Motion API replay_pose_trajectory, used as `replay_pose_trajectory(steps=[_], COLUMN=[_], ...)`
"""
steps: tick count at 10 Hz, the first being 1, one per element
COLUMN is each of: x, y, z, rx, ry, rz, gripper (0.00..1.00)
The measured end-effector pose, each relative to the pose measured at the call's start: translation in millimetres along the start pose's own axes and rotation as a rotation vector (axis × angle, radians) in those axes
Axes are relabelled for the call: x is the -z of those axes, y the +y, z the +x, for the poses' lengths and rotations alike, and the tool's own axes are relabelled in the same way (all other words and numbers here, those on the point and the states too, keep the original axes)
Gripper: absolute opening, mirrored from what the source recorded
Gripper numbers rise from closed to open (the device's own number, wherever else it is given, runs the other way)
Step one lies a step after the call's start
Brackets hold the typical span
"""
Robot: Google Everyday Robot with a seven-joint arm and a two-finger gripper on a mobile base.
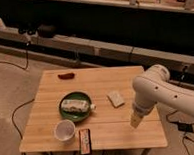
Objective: Wipe the white sponge on the table
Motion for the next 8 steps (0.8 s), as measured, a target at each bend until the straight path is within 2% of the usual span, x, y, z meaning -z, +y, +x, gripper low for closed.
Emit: replay_pose_trajectory(steps=[2,3,6,8], x=[2.6,6.4,27.0,36.6], y=[18.5,27.7,48.1,54.7], z=[19.5,30.4,53.4,58.5], rx=[0.027,0.057,0.169,0.198], ry=[0.11,0.183,0.447,0.524], rz=[-0.015,-0.026,-0.076,-0.103], gripper=[0.62,0.62,0.62,0.62])
